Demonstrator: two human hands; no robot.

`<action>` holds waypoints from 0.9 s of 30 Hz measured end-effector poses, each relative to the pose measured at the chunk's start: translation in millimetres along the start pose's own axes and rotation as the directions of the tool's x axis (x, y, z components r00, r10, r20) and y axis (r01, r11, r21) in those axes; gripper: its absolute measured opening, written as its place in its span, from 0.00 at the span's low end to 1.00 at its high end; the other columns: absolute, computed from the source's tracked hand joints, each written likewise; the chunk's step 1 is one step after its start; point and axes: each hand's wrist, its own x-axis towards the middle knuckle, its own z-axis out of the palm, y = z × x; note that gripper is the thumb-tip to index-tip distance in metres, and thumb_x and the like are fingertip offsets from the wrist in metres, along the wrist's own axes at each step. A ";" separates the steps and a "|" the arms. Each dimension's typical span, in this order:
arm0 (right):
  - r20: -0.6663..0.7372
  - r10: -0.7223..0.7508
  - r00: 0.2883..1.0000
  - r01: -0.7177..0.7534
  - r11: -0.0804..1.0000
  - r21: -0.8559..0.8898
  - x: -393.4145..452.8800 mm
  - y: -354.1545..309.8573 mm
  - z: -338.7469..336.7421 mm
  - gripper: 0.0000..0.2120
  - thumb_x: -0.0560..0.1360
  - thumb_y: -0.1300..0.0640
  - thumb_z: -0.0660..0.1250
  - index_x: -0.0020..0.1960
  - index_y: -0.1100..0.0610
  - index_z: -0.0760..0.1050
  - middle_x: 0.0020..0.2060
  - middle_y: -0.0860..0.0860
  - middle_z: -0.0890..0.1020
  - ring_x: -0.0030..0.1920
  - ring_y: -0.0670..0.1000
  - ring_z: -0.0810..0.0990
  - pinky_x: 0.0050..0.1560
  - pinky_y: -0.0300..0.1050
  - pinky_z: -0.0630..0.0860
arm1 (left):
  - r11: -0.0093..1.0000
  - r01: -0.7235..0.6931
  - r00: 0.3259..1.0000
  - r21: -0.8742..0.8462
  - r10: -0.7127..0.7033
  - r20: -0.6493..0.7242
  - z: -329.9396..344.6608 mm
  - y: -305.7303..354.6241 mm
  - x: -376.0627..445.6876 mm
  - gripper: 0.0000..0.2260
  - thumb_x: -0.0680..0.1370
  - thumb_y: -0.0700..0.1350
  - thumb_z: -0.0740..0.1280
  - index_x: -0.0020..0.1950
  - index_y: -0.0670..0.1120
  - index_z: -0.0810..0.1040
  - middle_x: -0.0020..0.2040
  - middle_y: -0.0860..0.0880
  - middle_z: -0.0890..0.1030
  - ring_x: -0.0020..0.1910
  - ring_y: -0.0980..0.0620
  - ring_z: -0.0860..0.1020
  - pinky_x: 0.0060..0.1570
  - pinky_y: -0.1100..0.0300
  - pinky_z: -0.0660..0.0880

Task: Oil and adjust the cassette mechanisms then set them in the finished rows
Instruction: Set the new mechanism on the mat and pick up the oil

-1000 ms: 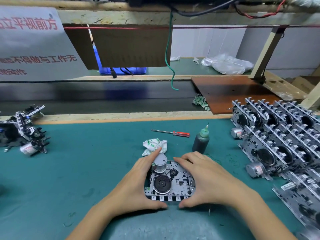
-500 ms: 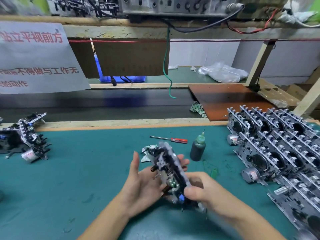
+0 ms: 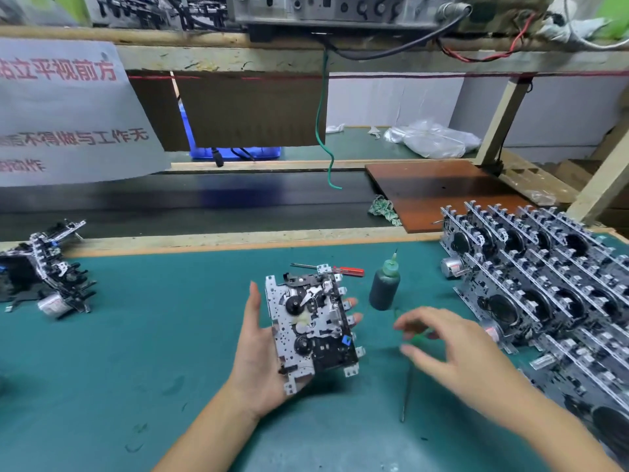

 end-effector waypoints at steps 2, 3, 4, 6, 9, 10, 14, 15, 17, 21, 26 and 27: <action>0.306 -0.103 0.947 0.177 0.958 -0.224 -5.1 13.8 3.9 0.12 0.72 0.48 0.67 0.54 0.40 0.71 0.53 0.35 0.71 0.58 0.35 0.67 0.62 0.37 0.65 | 1.000 0.026 0.996 -0.006 -0.027 -0.087 -11.0 -3.2 -0.3 0.44 0.69 0.72 0.61 0.69 0.37 0.70 0.70 0.33 0.68 0.69 0.35 0.68 0.65 0.38 0.67; 0.407 -0.128 0.904 0.250 0.932 -0.261 -5.8 17.6 6.5 0.14 0.72 0.45 0.65 0.56 0.40 0.70 0.55 0.35 0.68 0.60 0.35 0.64 0.63 0.33 0.61 | 0.999 0.048 0.989 0.004 -0.047 -0.139 -14.8 -4.2 0.8 0.44 0.69 0.72 0.59 0.68 0.37 0.71 0.69 0.32 0.69 0.68 0.35 0.69 0.65 0.38 0.67; 0.456 -0.139 0.879 0.280 0.924 -0.259 -5.4 18.5 8.2 0.14 0.71 0.42 0.64 0.56 0.41 0.71 0.54 0.35 0.67 0.60 0.35 0.63 0.62 0.31 0.58 | 0.997 0.072 0.980 0.017 -0.067 -0.186 -17.5 -4.5 2.7 0.43 0.69 0.72 0.58 0.67 0.36 0.73 0.68 0.32 0.69 0.67 0.35 0.70 0.65 0.38 0.68; 0.488 -0.156 0.859 0.302 0.923 -0.238 0.4 20.8 9.5 0.13 0.72 0.39 0.65 0.53 0.43 0.74 0.50 0.35 0.67 0.57 0.36 0.64 0.59 0.28 0.56 | 0.995 0.092 0.959 0.032 -0.080 -0.271 -20.5 -3.8 6.6 0.43 0.68 0.71 0.57 0.65 0.36 0.75 0.66 0.32 0.72 0.65 0.35 0.73 0.64 0.40 0.69; 0.490 -0.167 0.856 0.304 0.928 -0.215 16.0 23.0 10.2 0.10 0.73 0.40 0.65 0.48 0.44 0.76 0.45 0.36 0.69 0.51 0.33 0.63 0.58 0.30 0.55 | 0.997 0.071 0.936 0.032 -0.056 -0.347 -22.2 -2.6 10.3 0.41 0.68 0.71 0.57 0.62 0.36 0.78 0.64 0.32 0.74 0.62 0.36 0.76 0.63 0.43 0.70; 0.491 -0.164 0.855 0.297 0.933 -0.204 21.4 22.3 11.5 0.08 0.74 0.41 0.65 0.48 0.45 0.77 0.45 0.36 0.70 0.50 0.32 0.63 0.57 0.31 0.54 | 0.997 0.073 0.931 0.028 -0.058 -0.359 -22.9 -2.7 10.7 0.41 0.68 0.70 0.57 0.61 0.36 0.78 0.64 0.32 0.74 0.61 0.37 0.76 0.62 0.43 0.70; 0.483 -0.175 0.858 0.331 0.908 -0.258 40.5 16.0 26.4 0.07 0.77 0.44 0.62 0.49 0.45 0.75 0.45 0.38 0.70 0.48 0.34 0.62 0.57 0.32 0.54 | 0.995 0.095 0.914 0.028 -0.076 -0.397 -22.0 -2.6 11.4 0.38 0.69 0.68 0.57 0.61 0.37 0.79 0.63 0.32 0.75 0.62 0.37 0.76 0.62 0.44 0.70; 0.487 -0.176 0.855 0.345 0.895 -0.283 43.3 14.0 30.5 0.07 0.78 0.45 0.61 0.50 0.46 0.74 0.45 0.39 0.70 0.49 0.37 0.63 0.56 0.33 0.54 | 0.995 0.095 0.913 0.023 -0.078 -0.401 -21.8 -2.5 11.8 0.38 0.70 0.68 0.57 0.61 0.37 0.79 0.63 0.32 0.75 0.61 0.37 0.76 0.62 0.45 0.70; 0.506 -0.160 0.847 0.341 0.894 -0.289 46.5 12.7 32.8 0.06 0.79 0.46 0.60 0.50 0.47 0.72 0.44 0.40 0.69 0.48 0.40 0.63 0.54 0.32 0.56 | 0.996 0.091 0.910 0.005 -0.081 -0.407 -22.2 -2.9 11.9 0.38 0.71 0.68 0.57 0.61 0.37 0.79 0.63 0.32 0.75 0.61 0.37 0.77 0.63 0.45 0.70; 0.628 -0.033 0.777 0.003 0.999 0.048 48.9 14.1 5.6 0.05 0.80 0.52 0.60 0.46 0.48 0.68 0.40 0.43 0.80 0.43 0.45 0.73 0.51 0.39 0.68 | 0.996 0.082 0.908 0.026 -0.064 -0.414 -21.0 -6.4 12.8 0.36 0.71 0.67 0.57 0.62 0.38 0.77 0.63 0.32 0.75 0.61 0.37 0.76 0.65 0.43 0.68; 0.614 -0.144 0.776 -0.283 0.791 0.543 59.5 -3.4 23.6 0.04 0.80 0.56 0.59 0.47 0.55 0.68 0.27 0.46 0.73 0.28 0.49 0.70 0.33 0.38 0.69 | 0.991 0.118 0.912 0.067 -0.081 -0.402 -22.2 -8.3 13.0 0.34 0.73 0.67 0.56 0.61 0.41 0.80 0.61 0.38 0.79 0.54 0.42 0.80 0.53 0.50 0.78; 0.605 -0.112 0.788 -0.317 0.769 0.556 60.4 -6.5 31.5 0.05 0.80 0.55 0.60 0.45 0.53 0.69 0.25 0.46 0.70 0.25 0.47 0.65 0.28 0.36 0.65 | 0.988 0.129 0.908 0.081 -0.085 -0.410 -22.5 -8.6 12.7 0.34 0.73 0.67 0.56 0.63 0.41 0.78 0.63 0.38 0.77 0.57 0.42 0.79 0.56 0.50 0.77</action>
